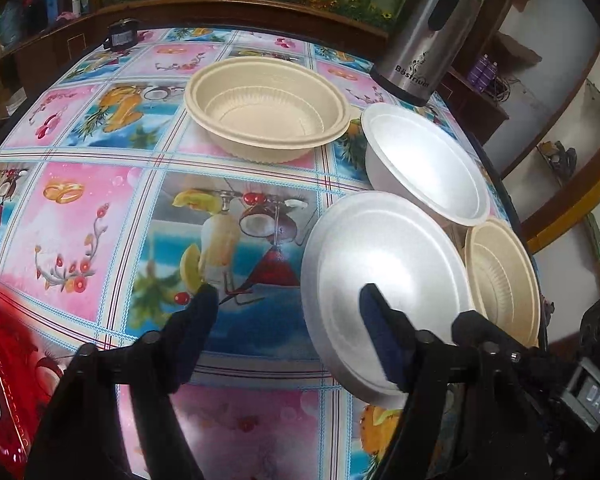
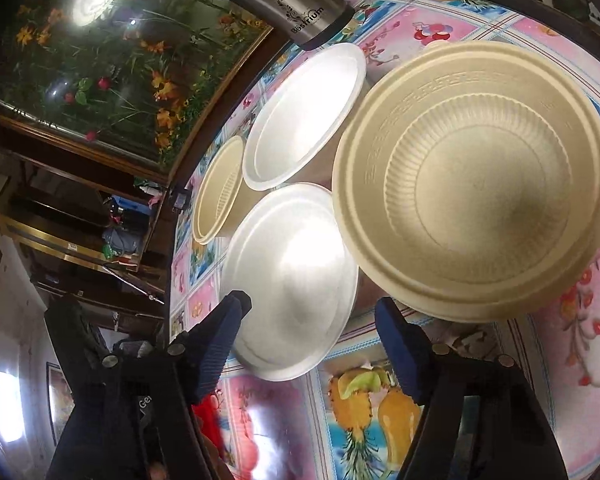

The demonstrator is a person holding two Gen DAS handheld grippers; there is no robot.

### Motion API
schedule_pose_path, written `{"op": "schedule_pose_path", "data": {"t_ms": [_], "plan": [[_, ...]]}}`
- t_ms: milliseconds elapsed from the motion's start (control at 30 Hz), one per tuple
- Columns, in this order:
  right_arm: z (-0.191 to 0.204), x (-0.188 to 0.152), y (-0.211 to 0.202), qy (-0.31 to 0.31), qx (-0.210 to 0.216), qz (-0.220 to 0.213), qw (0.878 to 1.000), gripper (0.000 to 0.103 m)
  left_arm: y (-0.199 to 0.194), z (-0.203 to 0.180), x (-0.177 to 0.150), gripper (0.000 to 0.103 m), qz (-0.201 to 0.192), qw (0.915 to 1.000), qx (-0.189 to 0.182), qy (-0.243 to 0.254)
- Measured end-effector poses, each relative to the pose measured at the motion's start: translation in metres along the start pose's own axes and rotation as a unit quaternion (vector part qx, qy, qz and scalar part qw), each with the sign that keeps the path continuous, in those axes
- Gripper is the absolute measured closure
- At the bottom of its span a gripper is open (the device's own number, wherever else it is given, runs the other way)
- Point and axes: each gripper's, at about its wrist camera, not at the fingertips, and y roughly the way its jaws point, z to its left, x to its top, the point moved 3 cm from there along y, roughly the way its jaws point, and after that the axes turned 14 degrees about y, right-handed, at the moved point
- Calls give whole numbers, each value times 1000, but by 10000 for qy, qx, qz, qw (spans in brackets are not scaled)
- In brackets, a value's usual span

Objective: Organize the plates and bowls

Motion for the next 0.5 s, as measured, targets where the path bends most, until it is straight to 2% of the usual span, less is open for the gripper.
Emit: {"op": "schedule_pose_path", "data": {"t_ms": [33, 100, 167, 233, 300, 500], "plan": [[0, 1, 3, -8, -67, 14, 10000, 50, 1, 0, 0, 43, 26, 10000, -3, 17], [-1, 0, 6, -18, -145, 43, 9999, 60, 3, -1, -1, 54, 44, 10000, 37, 68], [-1, -1, 10, -62, -244, 52, 9997, 70, 6, -1, -3, 76, 105, 9998, 97, 149], [-3, -3, 14, -85, -324, 49, 9994, 87, 9, -1, -5, 88, 137, 9998, 72, 161], [-5, -5, 17, -96, -325, 85, 9994, 92, 8, -2, -8, 91, 89, 9998, 67, 174], [1, -13, 16, -334, -346, -21, 9988, 93, -5, 2, -18, 91, -58, 9998, 117, 117]]}}
